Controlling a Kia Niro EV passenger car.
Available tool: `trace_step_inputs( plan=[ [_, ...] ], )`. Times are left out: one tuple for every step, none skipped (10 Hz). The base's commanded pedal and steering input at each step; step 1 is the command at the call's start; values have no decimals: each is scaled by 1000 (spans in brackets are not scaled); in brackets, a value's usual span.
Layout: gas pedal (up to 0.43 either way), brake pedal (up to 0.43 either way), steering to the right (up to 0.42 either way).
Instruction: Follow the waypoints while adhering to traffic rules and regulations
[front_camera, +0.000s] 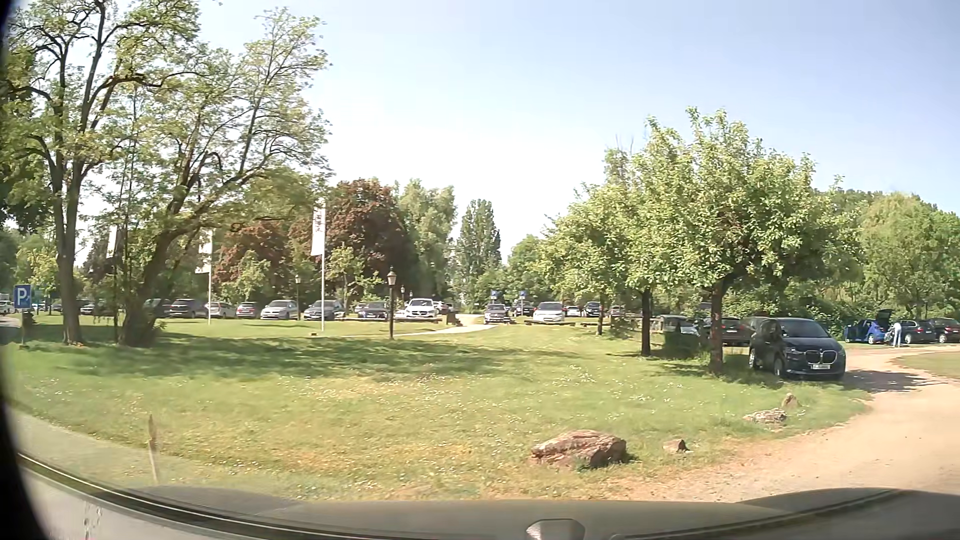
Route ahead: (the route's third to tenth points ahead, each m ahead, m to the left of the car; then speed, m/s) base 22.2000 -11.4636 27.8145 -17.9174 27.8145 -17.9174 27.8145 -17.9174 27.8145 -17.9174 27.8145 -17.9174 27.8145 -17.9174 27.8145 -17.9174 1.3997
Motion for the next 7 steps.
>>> trace_step_inputs(
  plan=[
    [0, 30, 890],
    [0, 30, 890],
    [0, 30, 890],
    [0, 30, 890],
    [0, 30, 890],
    [0, 30, 890],
    [0, 30, 891]
  ],
)
